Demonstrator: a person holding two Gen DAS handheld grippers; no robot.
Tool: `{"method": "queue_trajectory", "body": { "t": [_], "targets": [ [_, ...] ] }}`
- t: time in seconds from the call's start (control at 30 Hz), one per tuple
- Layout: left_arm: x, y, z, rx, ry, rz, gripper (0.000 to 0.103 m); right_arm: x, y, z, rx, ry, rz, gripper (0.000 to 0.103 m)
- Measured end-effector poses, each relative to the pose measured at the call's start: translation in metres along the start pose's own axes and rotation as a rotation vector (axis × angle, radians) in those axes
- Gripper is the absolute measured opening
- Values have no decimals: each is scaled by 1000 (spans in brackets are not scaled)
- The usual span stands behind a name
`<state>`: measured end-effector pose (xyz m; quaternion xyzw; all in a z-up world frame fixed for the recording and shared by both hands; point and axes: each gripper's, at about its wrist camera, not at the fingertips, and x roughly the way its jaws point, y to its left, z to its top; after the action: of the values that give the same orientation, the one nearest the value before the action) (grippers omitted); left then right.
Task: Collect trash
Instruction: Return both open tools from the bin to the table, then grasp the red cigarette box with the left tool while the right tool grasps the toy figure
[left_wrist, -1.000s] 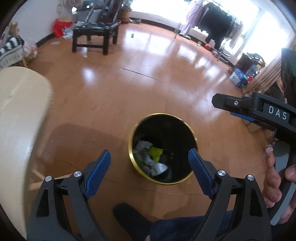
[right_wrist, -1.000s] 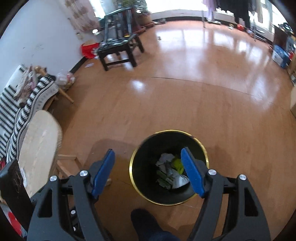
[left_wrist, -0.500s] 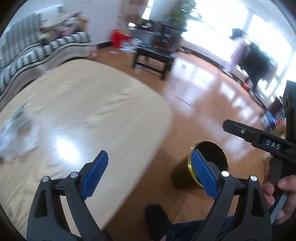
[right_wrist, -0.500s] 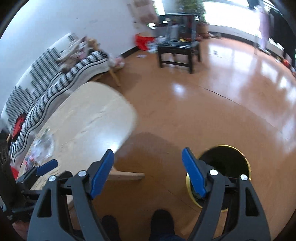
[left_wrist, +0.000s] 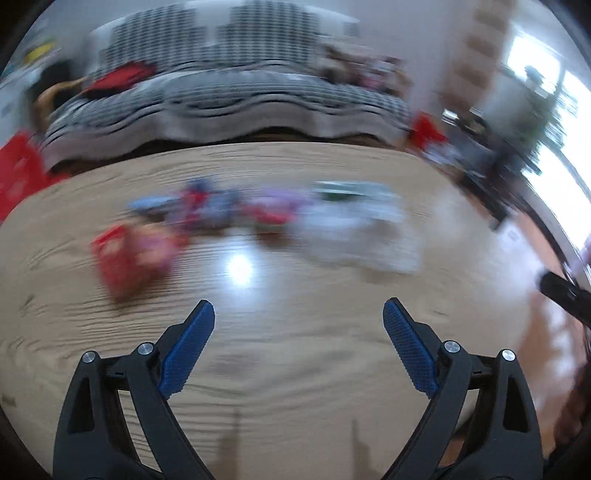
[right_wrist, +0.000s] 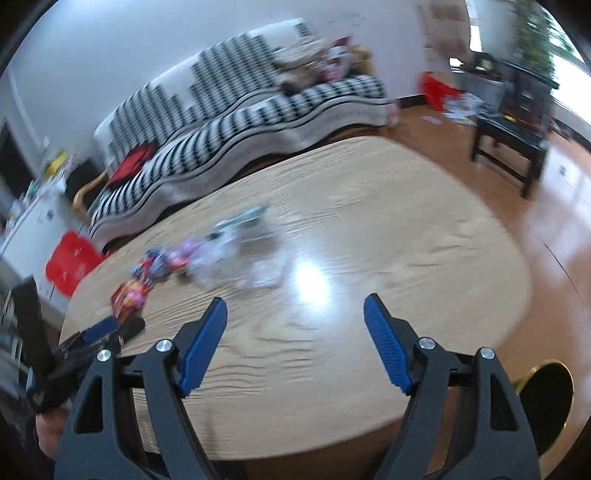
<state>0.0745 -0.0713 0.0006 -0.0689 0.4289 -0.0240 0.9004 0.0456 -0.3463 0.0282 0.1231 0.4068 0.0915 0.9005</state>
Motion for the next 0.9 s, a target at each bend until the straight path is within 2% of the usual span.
{"method": "queue_trajectory", "body": {
  "t": [0.07,0.13,0.23,0.43,0.57,0.63,0.83,0.9],
  "targets": [
    [7,46,2,-52,26,87,90,15,24,0,-40,22,12,74],
    [6,85,4,-100,29,118,90,31,44,0,-75,38,19,74],
    [10,120,8,-133,39,177,90,54,70,1,-111,66,27,74],
    [36,153,5,-98,94,257,90,87,105,1,-152,110,71,74],
    [60,160,5,-15,115,306,90,110,135,-2,-184,137,102,74],
    [66,164,6,22,114,355,90,118,149,-4,-202,151,118,74],
    [55,209,11,-77,98,410,90,146,190,-18,-300,189,132,74],
    [49,219,10,-92,94,399,90,154,206,-23,-341,193,135,74]
  ]
}}
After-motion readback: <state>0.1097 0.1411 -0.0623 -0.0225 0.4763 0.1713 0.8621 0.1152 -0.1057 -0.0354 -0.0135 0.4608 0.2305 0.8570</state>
